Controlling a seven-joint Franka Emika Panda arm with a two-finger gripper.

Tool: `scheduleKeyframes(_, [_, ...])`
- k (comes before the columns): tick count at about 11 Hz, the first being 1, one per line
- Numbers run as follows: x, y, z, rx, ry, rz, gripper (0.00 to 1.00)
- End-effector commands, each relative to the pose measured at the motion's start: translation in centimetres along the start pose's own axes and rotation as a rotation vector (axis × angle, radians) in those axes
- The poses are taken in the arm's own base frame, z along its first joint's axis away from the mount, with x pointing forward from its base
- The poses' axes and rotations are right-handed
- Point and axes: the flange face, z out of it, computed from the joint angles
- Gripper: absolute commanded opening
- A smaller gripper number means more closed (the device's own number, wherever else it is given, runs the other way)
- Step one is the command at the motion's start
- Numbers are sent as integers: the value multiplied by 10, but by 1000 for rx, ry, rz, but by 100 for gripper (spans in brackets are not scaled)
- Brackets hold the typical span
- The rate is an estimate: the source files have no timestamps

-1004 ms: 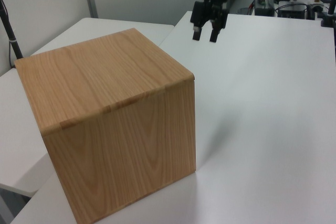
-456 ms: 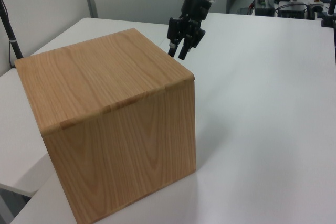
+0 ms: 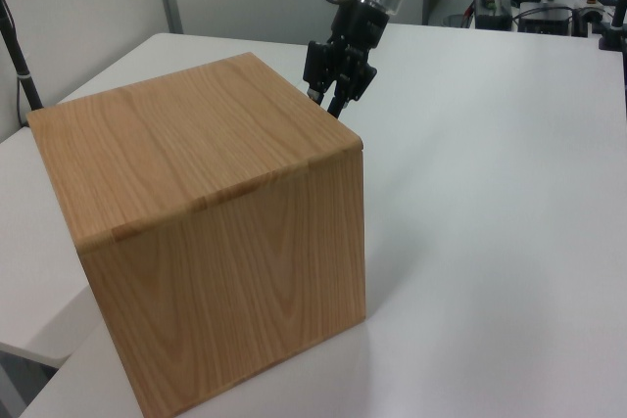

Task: Open the drawer by sliding it
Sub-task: 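Close the gripper around the black drawer handle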

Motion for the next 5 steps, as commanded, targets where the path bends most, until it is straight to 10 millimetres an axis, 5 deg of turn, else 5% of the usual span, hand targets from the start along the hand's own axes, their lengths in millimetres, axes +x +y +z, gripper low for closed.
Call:
scheduleKeyframes(1, [1, -8, 11, 26, 15, 15, 35])
scheduleKeyframes(3, [-3, -11, 14, 28, 7, 21, 12])
scheduleKeyframes(5, [-5, -14, 11, 32, 8, 45, 0])
